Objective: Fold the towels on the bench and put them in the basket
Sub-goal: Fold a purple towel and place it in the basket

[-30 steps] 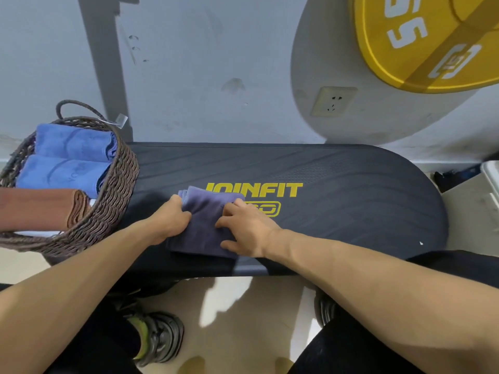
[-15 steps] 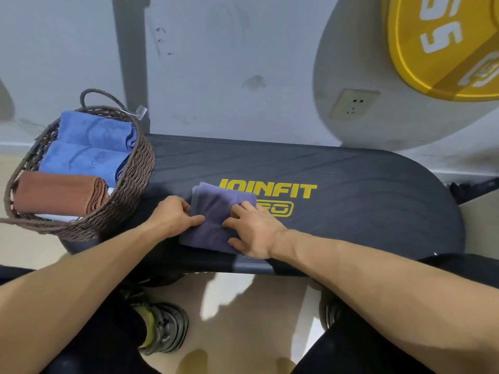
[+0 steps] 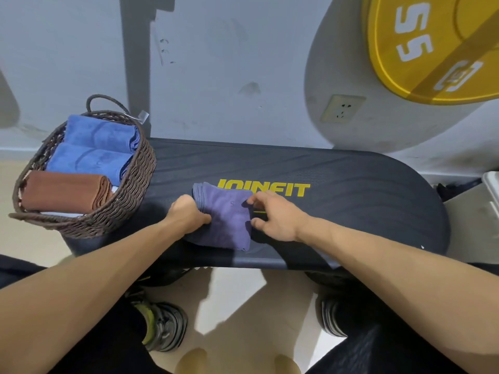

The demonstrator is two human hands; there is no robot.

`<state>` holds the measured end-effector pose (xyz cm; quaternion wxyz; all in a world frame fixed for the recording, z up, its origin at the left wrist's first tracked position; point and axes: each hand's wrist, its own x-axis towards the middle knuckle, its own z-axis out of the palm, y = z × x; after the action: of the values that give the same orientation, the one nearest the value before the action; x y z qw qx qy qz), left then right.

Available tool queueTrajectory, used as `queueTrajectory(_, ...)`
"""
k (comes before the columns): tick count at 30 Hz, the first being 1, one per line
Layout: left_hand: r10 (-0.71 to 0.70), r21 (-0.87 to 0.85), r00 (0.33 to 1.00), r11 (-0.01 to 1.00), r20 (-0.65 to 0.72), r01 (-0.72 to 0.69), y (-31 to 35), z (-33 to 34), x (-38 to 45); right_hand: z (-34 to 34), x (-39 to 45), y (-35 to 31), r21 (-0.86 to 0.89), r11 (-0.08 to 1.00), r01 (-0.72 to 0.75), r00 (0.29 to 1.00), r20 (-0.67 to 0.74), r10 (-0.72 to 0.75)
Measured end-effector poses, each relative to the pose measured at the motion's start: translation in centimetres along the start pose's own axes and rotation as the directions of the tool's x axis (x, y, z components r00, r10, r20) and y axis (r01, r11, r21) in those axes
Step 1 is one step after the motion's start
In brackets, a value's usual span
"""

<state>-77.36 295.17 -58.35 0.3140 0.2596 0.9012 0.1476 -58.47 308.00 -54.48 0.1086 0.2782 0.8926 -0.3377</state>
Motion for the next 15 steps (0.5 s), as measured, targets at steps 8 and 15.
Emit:
queueTrajectory(8,0.513,0.103,0.846,0.843,0.145,-0.528,7.0,-3.8,-5.0,-3.4,-2.9,-2.3,-0.322,0.919,0.229,0.904,-0.279,-0.323)
queueTrajectory(15,0.598,-0.193,0.682,0.794,0.421,-0.577,8.1,-4.3,-6.3,-7.1,-4.5,-2.4,-0.325,0.941,0.092,0.994,0.089,-0.067)
